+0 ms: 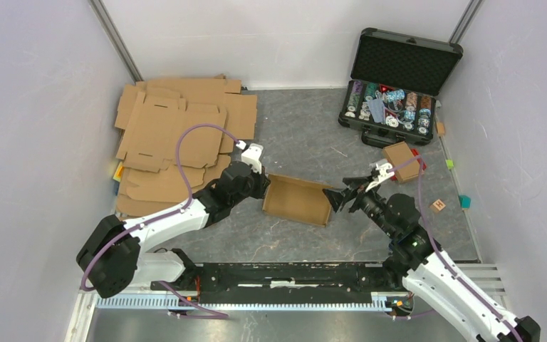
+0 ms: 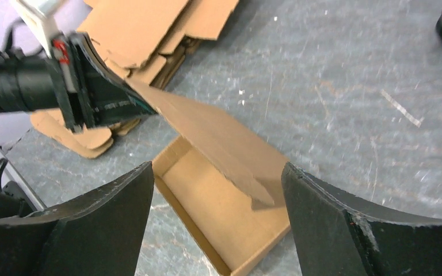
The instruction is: Fold the paper box
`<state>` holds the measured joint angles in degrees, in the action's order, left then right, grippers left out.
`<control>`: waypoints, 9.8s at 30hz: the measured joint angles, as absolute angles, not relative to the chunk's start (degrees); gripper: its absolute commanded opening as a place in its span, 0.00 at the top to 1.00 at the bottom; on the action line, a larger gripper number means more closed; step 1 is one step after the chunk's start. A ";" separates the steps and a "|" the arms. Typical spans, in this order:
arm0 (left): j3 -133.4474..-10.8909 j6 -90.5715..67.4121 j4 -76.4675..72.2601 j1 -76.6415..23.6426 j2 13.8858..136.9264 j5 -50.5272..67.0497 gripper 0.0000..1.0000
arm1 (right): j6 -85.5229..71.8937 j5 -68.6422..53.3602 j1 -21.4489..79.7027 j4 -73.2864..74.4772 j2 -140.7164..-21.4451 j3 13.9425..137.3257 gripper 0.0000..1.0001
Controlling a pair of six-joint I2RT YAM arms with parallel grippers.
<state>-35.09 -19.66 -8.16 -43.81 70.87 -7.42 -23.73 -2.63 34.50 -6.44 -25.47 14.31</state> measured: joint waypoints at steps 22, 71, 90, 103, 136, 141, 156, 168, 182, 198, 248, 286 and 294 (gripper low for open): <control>-31.18 -22.72 0.45 -43.90 66.83 -5.72 0.60 | -25.30 -5.80 34.50 0.12 -53.19 21.85 0.32; -36.75 -27.59 -3.09 -43.38 81.41 6.13 0.77 | -16.38 -7.03 36.32 5.78 -53.78 25.04 0.72; -42.37 -27.59 -2.28 -43.27 88.27 11.81 0.76 | -18.37 -21.61 37.50 -3.20 -61.78 18.63 0.93; -42.15 -27.55 -0.69 -43.24 81.87 10.59 0.74 | -13.19 -12.38 37.76 7.57 -58.39 29.69 0.24; -26.02 -35.86 0.25 -34.04 67.11 14.00 0.26 | -14.74 -13.58 37.89 -9.02 -63.11 20.10 0.02; -21.67 -41.01 -5.26 -34.04 63.48 14.55 0.25 | -21.17 -12.84 37.89 -10.59 -58.57 16.69 0.02; -15.99 -53.63 -27.03 -36.12 71.02 18.55 0.44 | -26.46 -12.84 38.26 -11.79 -58.54 16.34 0.06; -15.92 -55.53 -33.39 -37.01 75.29 18.57 0.57 | -26.70 -13.41 39.33 -14.41 -60.95 16.56 0.10; -16.91 -53.17 -21.91 -37.36 63.37 15.79 0.36 | -25.41 -12.38 40.21 -13.06 -62.04 17.87 0.12; -14.52 -52.93 -21.54 -37.36 64.29 15.31 0.36 | -24.99 -12.14 40.80 -13.17 -63.48 18.68 0.11; -19.86 -55.64 -28.69 -41.98 74.43 14.06 0.78 | -16.51 -1.37 44.12 -2.46 -55.86 22.04 0.02; -17.41 -48.51 -20.49 -41.87 74.15 12.16 0.44 | -13.54 -5.54 41.89 -2.81 -62.65 21.54 0.02; -17.39 -48.31 -20.88 -41.87 73.76 12.08 0.43 | -11.42 -6.37 41.89 0.71 -51.90 21.52 0.02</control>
<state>-17.39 -48.31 -20.88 -41.87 73.76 12.08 -11.42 -6.37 41.89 0.71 -51.90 21.52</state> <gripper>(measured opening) 0.568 0.979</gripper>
